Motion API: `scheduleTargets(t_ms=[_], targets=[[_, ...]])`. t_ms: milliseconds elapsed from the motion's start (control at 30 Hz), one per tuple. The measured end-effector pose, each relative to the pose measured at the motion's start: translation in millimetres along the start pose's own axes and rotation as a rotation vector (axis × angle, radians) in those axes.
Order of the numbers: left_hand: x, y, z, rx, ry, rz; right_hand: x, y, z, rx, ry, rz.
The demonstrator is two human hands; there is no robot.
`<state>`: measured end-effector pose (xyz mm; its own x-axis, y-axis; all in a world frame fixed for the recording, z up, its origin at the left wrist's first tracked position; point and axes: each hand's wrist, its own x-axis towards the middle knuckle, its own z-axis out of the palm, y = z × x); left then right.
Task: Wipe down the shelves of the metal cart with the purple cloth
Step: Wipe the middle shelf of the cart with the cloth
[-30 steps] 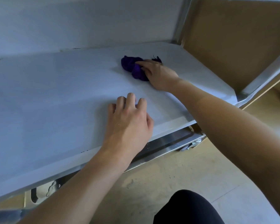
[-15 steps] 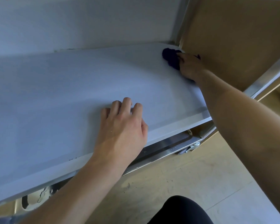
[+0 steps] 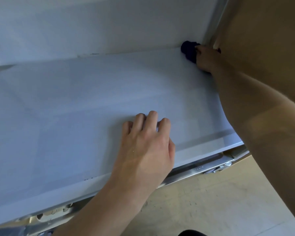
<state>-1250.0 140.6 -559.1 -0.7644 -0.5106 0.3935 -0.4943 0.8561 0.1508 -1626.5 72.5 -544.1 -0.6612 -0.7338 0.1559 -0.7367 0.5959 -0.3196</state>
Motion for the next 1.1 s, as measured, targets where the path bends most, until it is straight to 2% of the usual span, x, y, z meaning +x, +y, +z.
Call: scheduleTargets(t_ms=[300, 533, 767, 1100], targets=[[1, 2, -1, 0.006, -0.007, 0.009, -7, -18, -3, 0.076, -0.116, -0.106], [3, 1, 1, -0.022, 0.018, 0.015, -58, -48, -1, 0.092, -0.204, -0.319], [2, 1, 2, -0.001, 0.034, 0.007, -143, -56, -5, 0.045, -0.151, -0.531], [3, 0, 3, 0.051, 0.042, 0.015, -214, -68, -10, 0.061, -0.097, -0.493]])
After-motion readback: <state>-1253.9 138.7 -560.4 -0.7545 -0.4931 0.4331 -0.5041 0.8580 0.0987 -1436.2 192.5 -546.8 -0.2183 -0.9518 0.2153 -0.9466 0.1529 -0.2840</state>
